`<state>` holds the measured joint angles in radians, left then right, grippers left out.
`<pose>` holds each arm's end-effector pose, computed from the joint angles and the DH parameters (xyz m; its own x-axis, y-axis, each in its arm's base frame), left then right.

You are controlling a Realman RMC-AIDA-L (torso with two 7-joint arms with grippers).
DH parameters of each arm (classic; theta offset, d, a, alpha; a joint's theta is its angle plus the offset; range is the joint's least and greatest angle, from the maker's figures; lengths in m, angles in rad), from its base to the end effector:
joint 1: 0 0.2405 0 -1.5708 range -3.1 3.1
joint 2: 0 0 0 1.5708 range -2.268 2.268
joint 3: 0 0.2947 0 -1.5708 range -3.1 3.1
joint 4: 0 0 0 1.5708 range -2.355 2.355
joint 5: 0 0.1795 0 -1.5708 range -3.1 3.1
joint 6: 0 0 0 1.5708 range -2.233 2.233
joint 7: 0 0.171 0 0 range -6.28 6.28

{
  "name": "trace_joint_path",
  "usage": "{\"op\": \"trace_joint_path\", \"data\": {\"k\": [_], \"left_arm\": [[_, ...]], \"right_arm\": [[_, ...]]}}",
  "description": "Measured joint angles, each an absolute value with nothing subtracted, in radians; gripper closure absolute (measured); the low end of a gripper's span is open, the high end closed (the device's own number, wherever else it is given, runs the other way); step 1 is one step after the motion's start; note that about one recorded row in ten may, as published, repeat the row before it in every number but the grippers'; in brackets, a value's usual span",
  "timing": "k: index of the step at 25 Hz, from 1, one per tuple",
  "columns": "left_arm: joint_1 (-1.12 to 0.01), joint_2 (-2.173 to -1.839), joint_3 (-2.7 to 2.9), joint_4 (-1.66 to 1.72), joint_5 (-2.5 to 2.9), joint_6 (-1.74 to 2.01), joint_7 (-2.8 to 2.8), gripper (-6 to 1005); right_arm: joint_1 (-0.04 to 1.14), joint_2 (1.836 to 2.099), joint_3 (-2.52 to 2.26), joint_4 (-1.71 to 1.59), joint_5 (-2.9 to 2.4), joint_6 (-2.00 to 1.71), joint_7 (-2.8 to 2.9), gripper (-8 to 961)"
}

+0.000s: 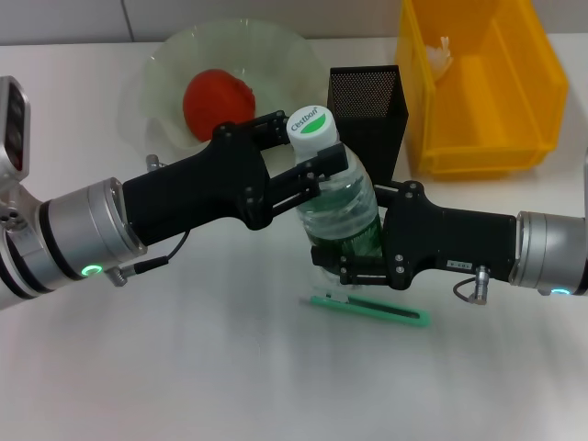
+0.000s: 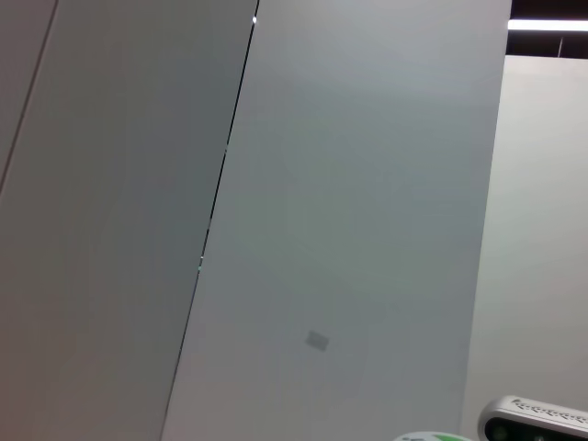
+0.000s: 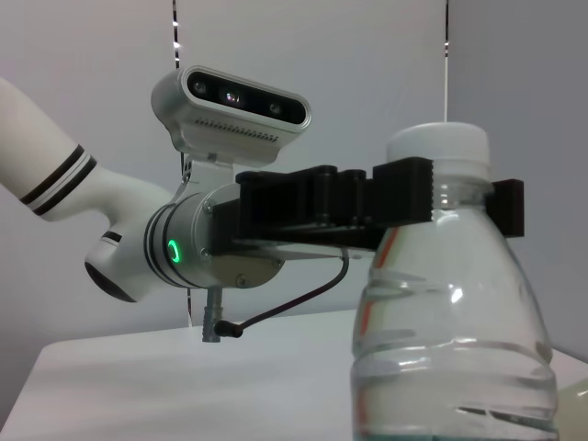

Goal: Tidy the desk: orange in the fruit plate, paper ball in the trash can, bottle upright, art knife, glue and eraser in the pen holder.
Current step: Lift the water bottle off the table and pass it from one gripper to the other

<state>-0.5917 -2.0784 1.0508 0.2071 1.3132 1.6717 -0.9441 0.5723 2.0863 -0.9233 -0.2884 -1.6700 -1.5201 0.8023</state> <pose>-0.1978 0.3106 -0.0675 0.5427 0.1382 0.8285 0.3184 -0.9466 -0.0507 0.2325 0.3071 -0.0944 0.7930 -0.0257 -0.6087 -0.1790 -0.9648 -0.1925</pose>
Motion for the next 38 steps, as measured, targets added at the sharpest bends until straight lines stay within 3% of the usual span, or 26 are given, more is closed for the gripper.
{"op": "trace_joint_path", "data": {"k": [1,7,23,38], "left_arm": [[-0.593,-2.078,1.051,0.207,1.313,1.669,-0.946,464],[-0.595,-2.078,1.051,0.207,1.313,1.655,-0.960,556],[-0.596,-2.078,1.048,0.208,1.313,1.658,-0.962,555],[-0.598,-2.078,1.046,0.210,1.314,1.661,-0.962,556]], "right_arm": [[0.573,2.086,-0.923,-0.288,-1.670,-1.520,0.802,192],[0.574,2.086,-0.923,-0.289,-1.670,-1.520,0.802,193],[0.575,2.086,-0.923,-0.287,-1.668,-1.521,0.805,197],[0.579,2.086,-0.923,-0.286,-1.664,-1.489,0.809,140]]}}
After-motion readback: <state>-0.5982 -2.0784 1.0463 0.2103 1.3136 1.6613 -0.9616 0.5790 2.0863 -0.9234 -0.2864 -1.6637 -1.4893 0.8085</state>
